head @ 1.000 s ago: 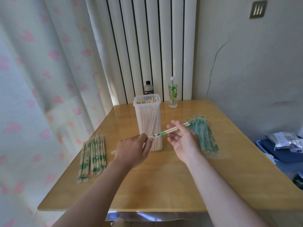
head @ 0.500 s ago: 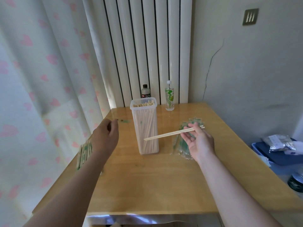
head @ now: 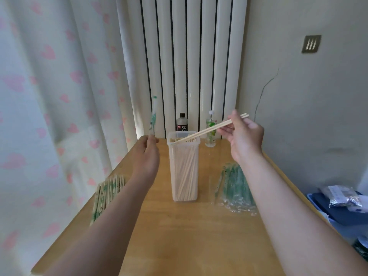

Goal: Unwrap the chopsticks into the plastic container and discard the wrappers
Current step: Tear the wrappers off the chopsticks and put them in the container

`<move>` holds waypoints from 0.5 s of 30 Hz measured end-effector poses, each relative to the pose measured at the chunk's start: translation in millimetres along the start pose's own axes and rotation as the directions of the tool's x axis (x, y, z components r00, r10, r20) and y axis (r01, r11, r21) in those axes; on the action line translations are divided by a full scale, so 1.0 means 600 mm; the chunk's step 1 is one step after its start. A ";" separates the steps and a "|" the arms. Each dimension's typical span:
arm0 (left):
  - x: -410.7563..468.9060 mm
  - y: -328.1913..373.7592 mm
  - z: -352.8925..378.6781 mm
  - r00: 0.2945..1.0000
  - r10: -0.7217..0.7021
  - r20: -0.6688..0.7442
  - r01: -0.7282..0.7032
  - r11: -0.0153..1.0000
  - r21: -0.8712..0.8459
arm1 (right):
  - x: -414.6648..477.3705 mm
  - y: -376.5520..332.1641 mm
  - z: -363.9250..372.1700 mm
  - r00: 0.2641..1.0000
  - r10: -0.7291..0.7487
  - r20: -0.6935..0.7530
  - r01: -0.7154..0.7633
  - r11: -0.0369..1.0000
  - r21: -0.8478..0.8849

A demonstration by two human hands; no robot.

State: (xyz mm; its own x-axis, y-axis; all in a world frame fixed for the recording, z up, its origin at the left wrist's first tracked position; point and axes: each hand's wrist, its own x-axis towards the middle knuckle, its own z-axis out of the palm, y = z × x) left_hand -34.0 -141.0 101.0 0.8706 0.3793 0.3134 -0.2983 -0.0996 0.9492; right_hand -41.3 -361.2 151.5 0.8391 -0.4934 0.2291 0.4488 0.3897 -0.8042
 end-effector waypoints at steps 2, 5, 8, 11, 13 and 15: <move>0.006 0.004 0.004 1.000 0.016 0.016 -0.016 1.000 0.003 | 0.018 -0.012 0.028 0.997 -0.082 0.015 0.083 0.995 -0.056; 0.011 0.006 0.006 0.999 0.027 0.036 -0.028 1.000 0.008 | 0.036 -0.017 0.065 0.979 -0.197 0.055 0.204 0.960 -0.191; 0.010 0.005 0.006 0.997 0.030 0.065 -0.029 1.000 -0.008 | 0.037 -0.001 0.089 0.947 -0.265 0.181 0.319 0.842 -0.434; 0.009 0.000 0.006 0.995 0.007 0.097 -0.008 1.000 0.008 | 0.033 0.029 0.102 0.903 -0.267 0.336 0.426 0.659 -0.620; 0.007 -0.004 0.007 0.991 -0.003 0.132 0.000 1.000 0.022 | 0.030 0.049 0.109 0.870 -0.260 0.418 0.490 0.545 -0.680; 0.006 -0.008 0.007 0.986 -0.005 0.164 0.003 1.000 0.012 | 0.025 0.066 0.115 0.841 -0.245 0.482 0.539 0.452 -0.710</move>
State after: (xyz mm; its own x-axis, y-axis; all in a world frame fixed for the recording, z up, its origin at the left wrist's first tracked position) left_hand -27.6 -142.9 97.8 0.9246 0.2238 0.3084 -0.2905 -0.1097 0.9506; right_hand 10.1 -299.9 161.0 0.7443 -0.1352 0.6540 0.4369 -0.6420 -0.6300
